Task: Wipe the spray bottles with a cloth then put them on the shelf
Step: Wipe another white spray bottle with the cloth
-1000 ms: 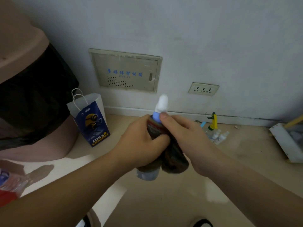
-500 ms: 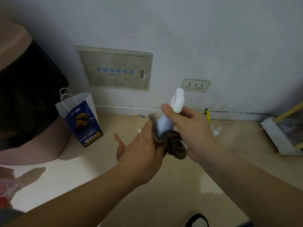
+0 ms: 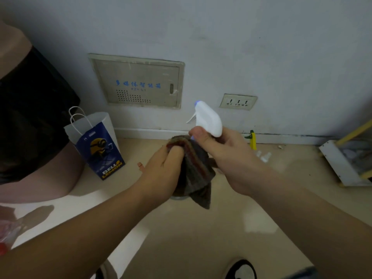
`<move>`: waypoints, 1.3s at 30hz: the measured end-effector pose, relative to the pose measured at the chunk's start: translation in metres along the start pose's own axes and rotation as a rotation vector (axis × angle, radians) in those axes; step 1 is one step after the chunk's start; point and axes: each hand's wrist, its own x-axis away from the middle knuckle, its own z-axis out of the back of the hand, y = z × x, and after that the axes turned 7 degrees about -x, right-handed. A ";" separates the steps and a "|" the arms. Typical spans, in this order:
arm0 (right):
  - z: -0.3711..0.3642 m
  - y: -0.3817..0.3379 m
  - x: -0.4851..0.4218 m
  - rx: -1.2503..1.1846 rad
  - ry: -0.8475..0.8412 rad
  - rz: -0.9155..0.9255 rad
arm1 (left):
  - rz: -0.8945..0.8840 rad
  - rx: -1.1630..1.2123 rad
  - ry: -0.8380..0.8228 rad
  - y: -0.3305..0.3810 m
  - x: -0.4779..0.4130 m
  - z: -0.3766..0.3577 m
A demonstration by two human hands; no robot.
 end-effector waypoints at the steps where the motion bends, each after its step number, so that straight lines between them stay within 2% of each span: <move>1: 0.003 -0.001 -0.002 -0.019 0.003 0.002 | 0.041 0.006 -0.020 -0.005 0.000 0.001; 5: 0.013 -0.005 -0.004 -0.086 0.015 -0.022 | 0.297 0.009 -0.070 -0.025 -0.005 0.008; 8: 0.021 -0.008 -0.006 -0.188 0.002 -0.019 | 0.416 0.113 0.017 -0.024 -0.009 0.010; 14: 0.011 -0.005 -0.002 -0.196 -0.109 -0.017 | 0.220 0.309 0.044 0.001 -0.014 0.010; 18: 0.008 -0.004 -0.006 -0.060 -0.078 0.077 | 0.222 0.362 0.005 0.003 -0.023 0.009; 21: 0.012 -0.002 -0.008 0.037 -0.038 0.121 | 0.252 0.204 -0.043 -0.006 -0.023 0.002; 24: 0.014 0.000 -0.008 0.057 -0.010 0.084 | 0.270 0.077 -0.169 -0.028 -0.012 -0.002; 26: 0.018 -0.001 -0.010 0.067 0.033 0.061 | 0.280 0.029 -0.171 -0.038 -0.010 -0.002; 28: 0.020 -0.003 -0.011 0.065 0.063 0.036 | 0.219 0.026 -0.187 -0.029 -0.007 -0.004; 30: 0.018 -0.003 -0.010 0.039 0.086 0.022 | 0.053 0.005 -0.223 -0.014 -0.003 -0.008; 34: 0.005 -0.002 -0.006 -0.044 0.085 -0.047 | -0.212 -0.094 -0.003 -0.004 -0.001 -0.010; 36: 0.001 -0.001 -0.006 -0.077 0.088 -0.059 | -0.244 -0.170 0.052 -0.009 -0.005 -0.009; 39: 0.003 0.002 -0.005 -0.063 0.108 -0.043 | -0.205 -0.153 0.004 -0.013 -0.005 -0.008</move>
